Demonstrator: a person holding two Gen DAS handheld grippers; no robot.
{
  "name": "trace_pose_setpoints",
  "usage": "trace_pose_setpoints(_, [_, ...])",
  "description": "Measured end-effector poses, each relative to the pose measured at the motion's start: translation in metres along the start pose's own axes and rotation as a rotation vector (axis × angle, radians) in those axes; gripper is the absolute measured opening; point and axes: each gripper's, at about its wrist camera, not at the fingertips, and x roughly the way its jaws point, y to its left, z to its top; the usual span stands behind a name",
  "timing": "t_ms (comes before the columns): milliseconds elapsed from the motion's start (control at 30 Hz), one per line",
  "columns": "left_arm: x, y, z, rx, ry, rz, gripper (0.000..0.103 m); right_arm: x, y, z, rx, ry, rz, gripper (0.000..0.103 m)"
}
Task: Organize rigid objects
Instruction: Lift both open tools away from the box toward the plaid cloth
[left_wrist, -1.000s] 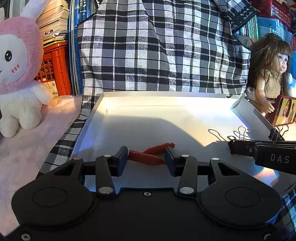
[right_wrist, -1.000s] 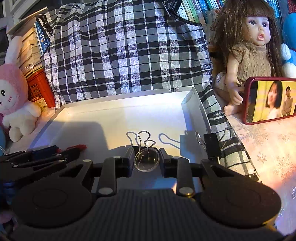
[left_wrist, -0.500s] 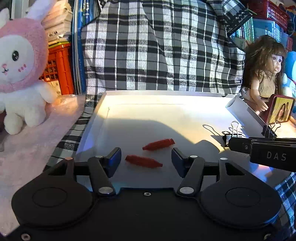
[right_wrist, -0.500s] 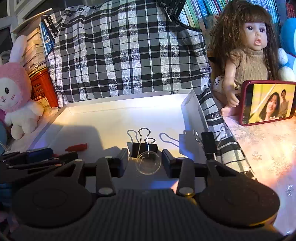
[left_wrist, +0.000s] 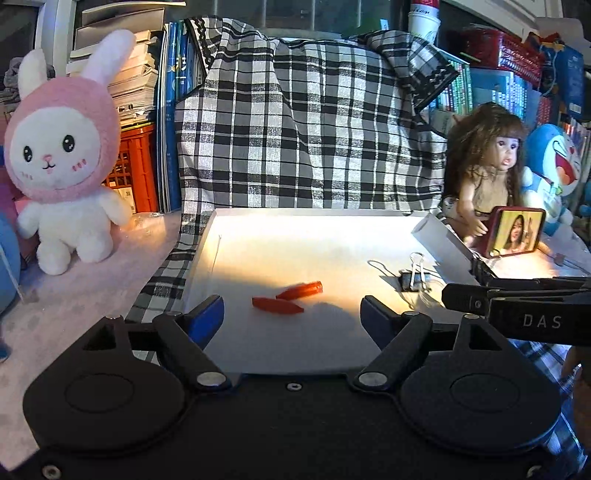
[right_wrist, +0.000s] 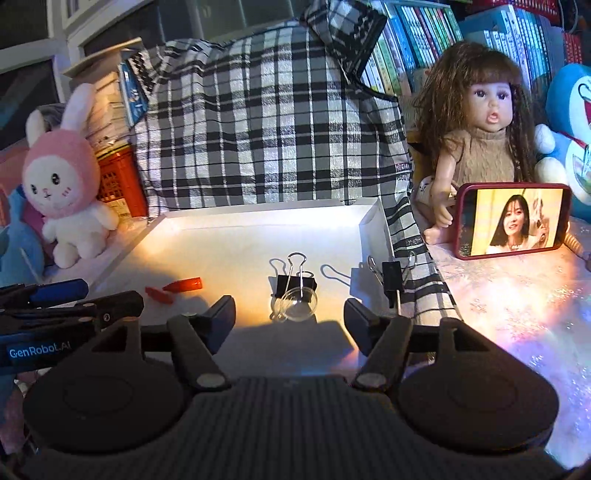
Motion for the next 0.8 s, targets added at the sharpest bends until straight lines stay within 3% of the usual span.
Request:
trace_pose_setpoints(367, [-0.051,0.003,-0.025,-0.038,-0.028,-0.052,0.087,-0.052,0.002,-0.026,-0.033,-0.072,0.034,0.088])
trace_pose_setpoints(800, [-0.106,-0.009,-0.068,-0.07,-0.082,-0.052,0.089,-0.106,0.008,-0.058,-0.112,-0.161,0.061,0.093])
